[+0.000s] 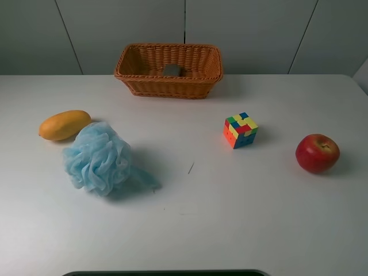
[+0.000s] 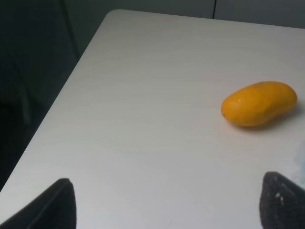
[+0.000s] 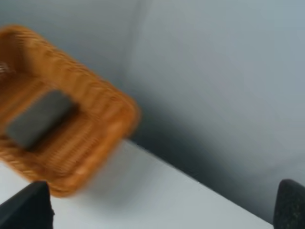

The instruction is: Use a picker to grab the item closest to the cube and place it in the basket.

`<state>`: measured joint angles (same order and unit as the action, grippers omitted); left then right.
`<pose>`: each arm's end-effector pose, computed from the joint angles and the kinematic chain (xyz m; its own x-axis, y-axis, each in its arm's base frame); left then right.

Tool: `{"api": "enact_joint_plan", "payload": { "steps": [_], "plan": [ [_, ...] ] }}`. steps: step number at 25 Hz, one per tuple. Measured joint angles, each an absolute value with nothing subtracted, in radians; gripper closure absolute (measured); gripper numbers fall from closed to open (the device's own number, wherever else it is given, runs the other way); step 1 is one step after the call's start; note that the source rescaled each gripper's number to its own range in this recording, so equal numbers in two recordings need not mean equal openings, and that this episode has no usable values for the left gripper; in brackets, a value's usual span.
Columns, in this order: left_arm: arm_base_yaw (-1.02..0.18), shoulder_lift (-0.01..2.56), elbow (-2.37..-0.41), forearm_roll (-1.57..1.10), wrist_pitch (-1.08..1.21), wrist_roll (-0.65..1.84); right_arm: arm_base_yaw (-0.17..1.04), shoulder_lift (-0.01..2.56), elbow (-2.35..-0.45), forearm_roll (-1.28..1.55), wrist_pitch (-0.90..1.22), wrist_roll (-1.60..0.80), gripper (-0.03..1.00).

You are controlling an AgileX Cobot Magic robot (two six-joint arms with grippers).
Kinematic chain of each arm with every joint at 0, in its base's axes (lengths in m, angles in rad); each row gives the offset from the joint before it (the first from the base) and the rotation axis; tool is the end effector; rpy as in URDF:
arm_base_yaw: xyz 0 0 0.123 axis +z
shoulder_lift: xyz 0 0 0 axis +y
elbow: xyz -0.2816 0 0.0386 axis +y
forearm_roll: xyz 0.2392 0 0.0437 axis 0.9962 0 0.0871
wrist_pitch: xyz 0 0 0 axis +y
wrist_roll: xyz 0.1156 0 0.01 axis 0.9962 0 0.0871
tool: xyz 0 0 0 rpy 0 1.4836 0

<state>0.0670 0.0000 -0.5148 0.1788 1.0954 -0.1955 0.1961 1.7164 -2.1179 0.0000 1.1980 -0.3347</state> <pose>0.0050 0.0187 0.2637 -0.4406 -0.1411 -0.8865 -0.2569 0.9661 -0.0261 0.3630 0.0721 0.4541 -0.5394 -0.4421 -0.7167 -0.3939 0.8847 -0.2493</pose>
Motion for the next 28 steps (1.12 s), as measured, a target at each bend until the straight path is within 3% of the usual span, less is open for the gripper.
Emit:
{"api": "enact_joint_plan", "payload": {
  "steps": [8, 18, 28],
  "plan": [
    [0.067, 0.0, -0.515, 0.179, 1.095, -0.195, 0.058, 1.283, -1.889, -0.07, 1.216, -0.27, -0.03],
    [0.067, 0.0, -0.515, 0.179, 1.095, -0.195, 0.054, 0.699, -1.245, -0.148, 1.225, -0.185, -0.03],
    [0.067, 0.0, -0.515, 0.179, 1.095, -0.195, 0.052, 0.2, -0.756, -0.061, 1.158, -0.097, -0.03]
  ]
}}
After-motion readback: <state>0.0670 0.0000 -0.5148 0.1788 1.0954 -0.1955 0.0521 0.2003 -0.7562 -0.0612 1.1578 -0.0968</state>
